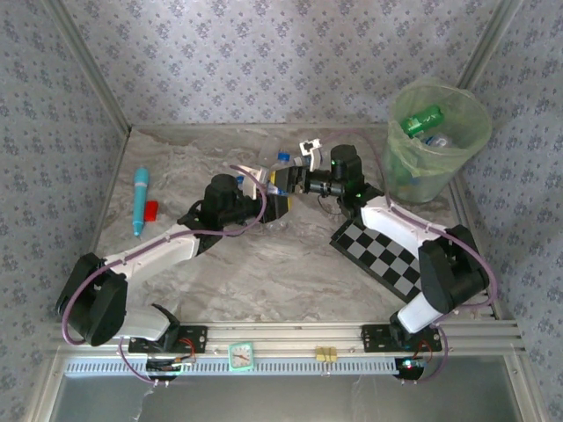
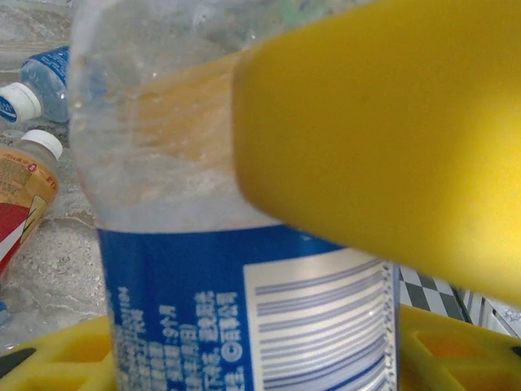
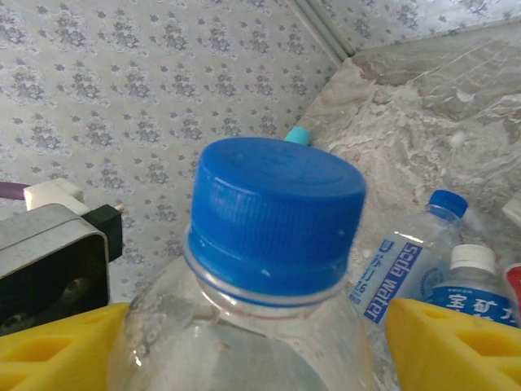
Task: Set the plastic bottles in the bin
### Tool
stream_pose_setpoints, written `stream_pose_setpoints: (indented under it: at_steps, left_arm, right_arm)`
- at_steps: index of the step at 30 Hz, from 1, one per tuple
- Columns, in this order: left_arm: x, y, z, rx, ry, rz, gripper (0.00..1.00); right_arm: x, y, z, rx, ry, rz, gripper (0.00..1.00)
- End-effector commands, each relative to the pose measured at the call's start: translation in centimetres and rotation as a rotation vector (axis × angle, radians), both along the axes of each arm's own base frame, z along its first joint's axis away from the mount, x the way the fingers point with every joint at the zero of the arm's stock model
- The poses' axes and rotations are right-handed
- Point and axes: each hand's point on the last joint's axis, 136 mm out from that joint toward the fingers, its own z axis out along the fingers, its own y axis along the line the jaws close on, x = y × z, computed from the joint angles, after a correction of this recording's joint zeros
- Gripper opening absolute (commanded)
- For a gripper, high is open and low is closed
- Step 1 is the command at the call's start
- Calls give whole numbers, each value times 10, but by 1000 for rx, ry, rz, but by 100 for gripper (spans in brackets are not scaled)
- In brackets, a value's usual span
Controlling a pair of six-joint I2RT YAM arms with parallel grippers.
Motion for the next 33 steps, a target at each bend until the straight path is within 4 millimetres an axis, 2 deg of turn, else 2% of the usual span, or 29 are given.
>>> stream_pose_setpoints:
  at_steps: [1,11,16,19,22,26,29,31,32,33]
  left_arm:
    - [0,-10,30,-47,-82,-37,52]
    - [3,-8,27,-38,-78,-19,58]
    - [5,-4,25,-26,-75,12,73]
    - [9,2,24,-17,-75,53,82]
    - [18,17,15,8,-63,150,85]
    - [37,53,-5,21,22,337,87]
    - [45,75,-21,12,86,432,92]
    - [48,82,-29,21,107,464,98]
    - [48,84,-32,29,114,476,100]
    - [49,85,-34,38,121,480,100]
  right_arm:
    - [2,4,0,13,8,11,75]
    - [3,2,-1,10,12,7,57]
    - [5,0,-3,1,18,-7,53]
    - [11,-9,-9,-37,24,-49,52]
    - [18,-25,-17,-104,29,-114,51]
    - [27,-61,-18,-240,8,-236,51]
    - [30,-88,-2,-340,-49,-316,51]
    - [32,-103,11,-399,-87,-354,50]
    - [35,-111,30,-411,-127,-379,50]
    - [37,-119,40,-436,-155,-401,50]
